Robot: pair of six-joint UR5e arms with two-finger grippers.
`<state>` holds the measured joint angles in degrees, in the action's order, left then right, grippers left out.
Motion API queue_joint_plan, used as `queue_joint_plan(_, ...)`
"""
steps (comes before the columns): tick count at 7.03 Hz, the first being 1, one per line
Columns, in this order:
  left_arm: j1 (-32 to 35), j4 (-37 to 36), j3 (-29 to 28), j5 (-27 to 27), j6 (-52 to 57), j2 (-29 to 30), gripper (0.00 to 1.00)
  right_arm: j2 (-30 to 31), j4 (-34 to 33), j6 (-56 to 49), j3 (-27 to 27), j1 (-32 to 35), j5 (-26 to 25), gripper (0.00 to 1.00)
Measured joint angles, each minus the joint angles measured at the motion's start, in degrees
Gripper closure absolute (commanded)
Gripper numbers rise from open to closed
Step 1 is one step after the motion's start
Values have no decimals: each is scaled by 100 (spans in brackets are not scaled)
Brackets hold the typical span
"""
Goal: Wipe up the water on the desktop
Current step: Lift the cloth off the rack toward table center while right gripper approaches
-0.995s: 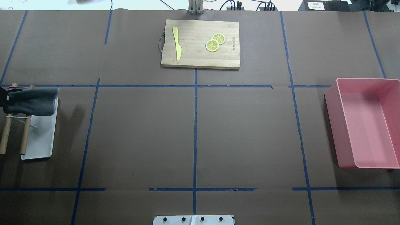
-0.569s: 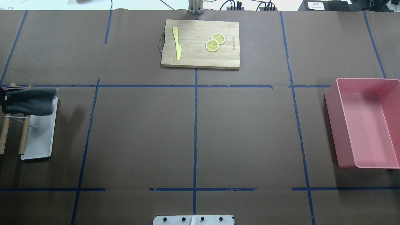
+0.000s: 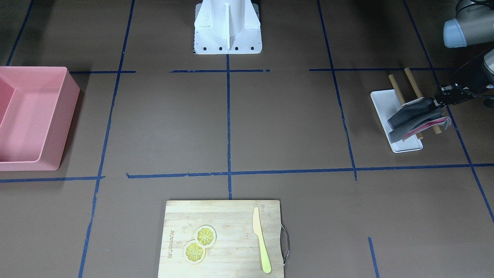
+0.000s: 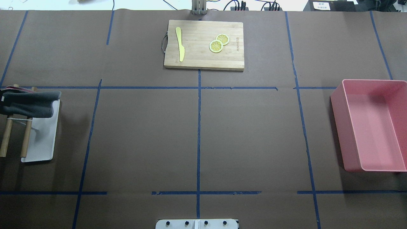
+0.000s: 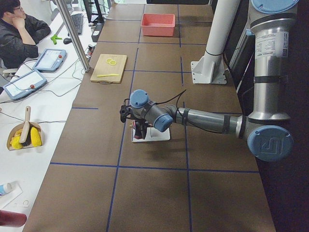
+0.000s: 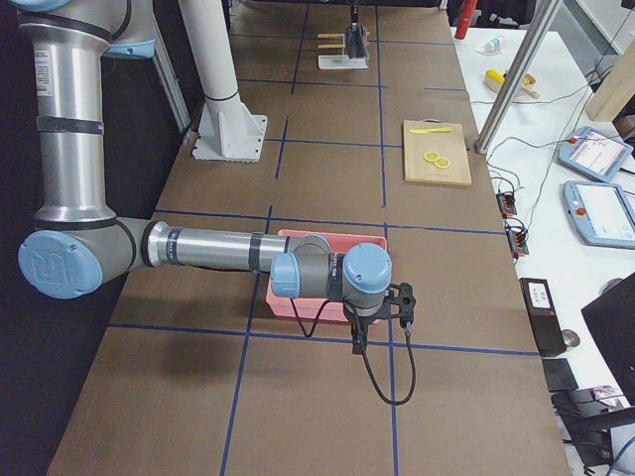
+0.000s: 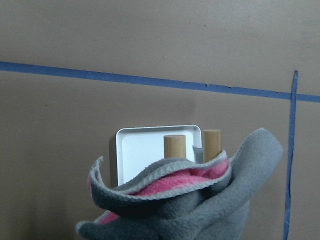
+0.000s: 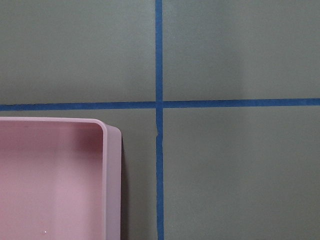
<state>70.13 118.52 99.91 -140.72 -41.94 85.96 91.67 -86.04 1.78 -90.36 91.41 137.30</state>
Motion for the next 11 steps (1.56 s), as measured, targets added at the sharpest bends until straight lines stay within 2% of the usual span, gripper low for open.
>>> queue_joint_plan(3, 766, -168, 205, -455, -4, 33, 99, -18, 59, -2, -46, 0, 111, 0)
queue_joint_plan(4, 974, -430, 363, -676, -6, 73, 99, -13, 245, 35, -49, 0, 187, 0)
queue_joint_plan(5, 1070, -999, 699, -788, -9, 205, 99, -12, 468, 133, -51, -8, 228, 0)
queue_joint_plan(7, 1113, -2889, 1402, -831, -122, 1037, 99, -54, 634, 341, -297, -96, 243, 0)
queue_joint_plan(8, 1088, -3689, 1591, -839, -467, 1588, 98, -126, 656, 699, -626, -315, 212, 0)
queue_joint_plan(9, 968, -4030, 1672, -849, -1017, 1973, 98, -269, 746, 1186, -950, -613, 147, 0)
queue_joint_plan(11, 389, -4011, 1774, -835, -1726, 2324, 98, -573, 1571, 2099, -1378, -1422, -200, 1)
